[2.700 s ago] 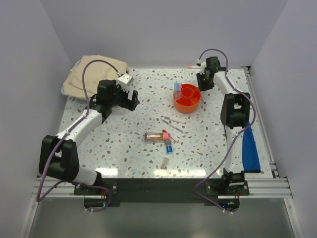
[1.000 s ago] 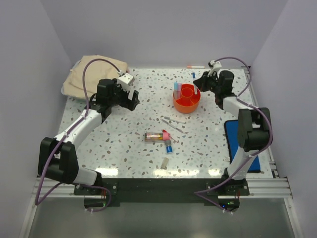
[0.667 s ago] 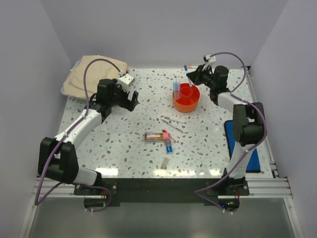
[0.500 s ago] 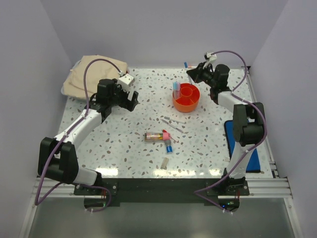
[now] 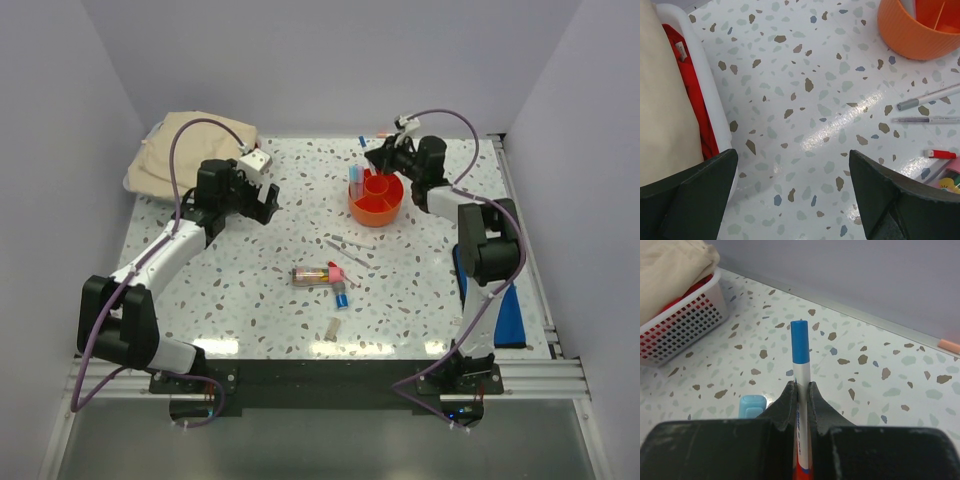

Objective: Sort the stationery into containers
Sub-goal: Place the pen in the storage box, then pick up the pen from the center of the board.

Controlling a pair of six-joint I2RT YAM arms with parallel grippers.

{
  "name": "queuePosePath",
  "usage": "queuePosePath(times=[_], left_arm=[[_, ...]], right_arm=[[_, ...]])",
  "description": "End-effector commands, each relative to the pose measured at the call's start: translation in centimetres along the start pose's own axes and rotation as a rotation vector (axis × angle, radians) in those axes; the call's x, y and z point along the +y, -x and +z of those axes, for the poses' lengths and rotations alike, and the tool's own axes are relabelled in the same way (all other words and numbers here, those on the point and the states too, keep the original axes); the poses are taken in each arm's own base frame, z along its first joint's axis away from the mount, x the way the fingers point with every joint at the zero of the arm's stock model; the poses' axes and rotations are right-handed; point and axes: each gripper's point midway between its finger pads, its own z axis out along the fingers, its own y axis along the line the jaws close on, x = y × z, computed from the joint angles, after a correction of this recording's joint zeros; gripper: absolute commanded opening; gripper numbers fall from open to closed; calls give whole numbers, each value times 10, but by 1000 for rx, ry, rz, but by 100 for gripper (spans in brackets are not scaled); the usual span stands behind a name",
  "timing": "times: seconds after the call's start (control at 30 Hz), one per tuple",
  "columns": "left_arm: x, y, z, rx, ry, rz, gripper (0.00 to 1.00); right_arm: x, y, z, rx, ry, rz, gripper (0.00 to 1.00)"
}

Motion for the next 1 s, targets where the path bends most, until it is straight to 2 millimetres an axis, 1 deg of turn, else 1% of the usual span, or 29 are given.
queuePosePath(times=[0.0, 0.1, 0.13, 0.23, 0.27, 0.3, 0.33, 0.37, 0.43, 0.47, 0.57, 0.6, 0.63, 0.67, 0.7, 0.73, 0.77, 0.83, 0.87, 0.9, 0.93, 0.97], left_arm=[[2, 19, 1, -49, 9, 28, 98], [3, 19, 0, -44, 13, 35, 98], [3, 19, 0, -42, 14, 34, 98], [4, 19, 1, -43, 16, 33, 98], [4, 20, 1, -48, 13, 33, 98], [3, 19, 2, -47, 13, 31, 98], [3, 20, 2, -52, 11, 31, 98], [3, 19, 3, -52, 11, 28, 98], [3, 20, 3, -55, 11, 27, 98], [3, 21, 3, -61, 11, 25, 98], [3, 22, 2, -71, 13, 25, 98], [2, 22, 2, -72, 13, 24, 98], [2, 20, 0, -72, 13, 22, 98], [3, 28, -1, -106, 20, 30, 98], [4, 29, -2, -112, 28, 30, 98], [4, 30, -5, -122, 33, 27, 98], [5, 30, -8, -127, 40, 28, 99], [5, 29, -14, -140, 51, 20, 99], [5, 29, -17, -146, 55, 16, 99], [3, 29, -19, -150, 54, 11, 99], [2, 28, -24, -161, 54, 1, 99], [0, 28, -26, -168, 49, -2, 99]], right_arm=[[-2, 19, 1, -76, -20, -121, 0], [-3, 10, -2, -60, -27, -124, 0], [-1, 12, -3, -61, -27, -128, 0], [-4, 6, -7, -29, -52, -116, 15], [-3, 9, -9, -27, -54, -114, 17], [-3, 4, -12, -10, -53, -116, 19], [0, 6, -14, -14, -51, -125, 25], [2, 13, -17, -26, -51, -134, 28], [5, 18, -22, -30, -56, -138, 33], [8, 32, -27, -52, -58, -149, 35], [15, 47, -36, -60, -62, -153, 39], [20, 58, -43, -64, -61, -157, 40], [25, 65, -47, -64, -49, -167, 41], [29, 60, -53, -22, -40, -174, 41], [48, 73, -63, -26, 29, -225, 41], [59, 70, -68, 9, 85, -233, 43], [71, 58, -76, 120, 159, -244, 43], [100, 31, -83, 286, 306, -207, 43], [111, 16, -99, 433, 363, -184, 43], [120, -12, -100, 544, 426, -146, 43], [128, -27, -107, 619, 479, -119, 43], [137, -36, -122, 712, 527, -104, 45]])
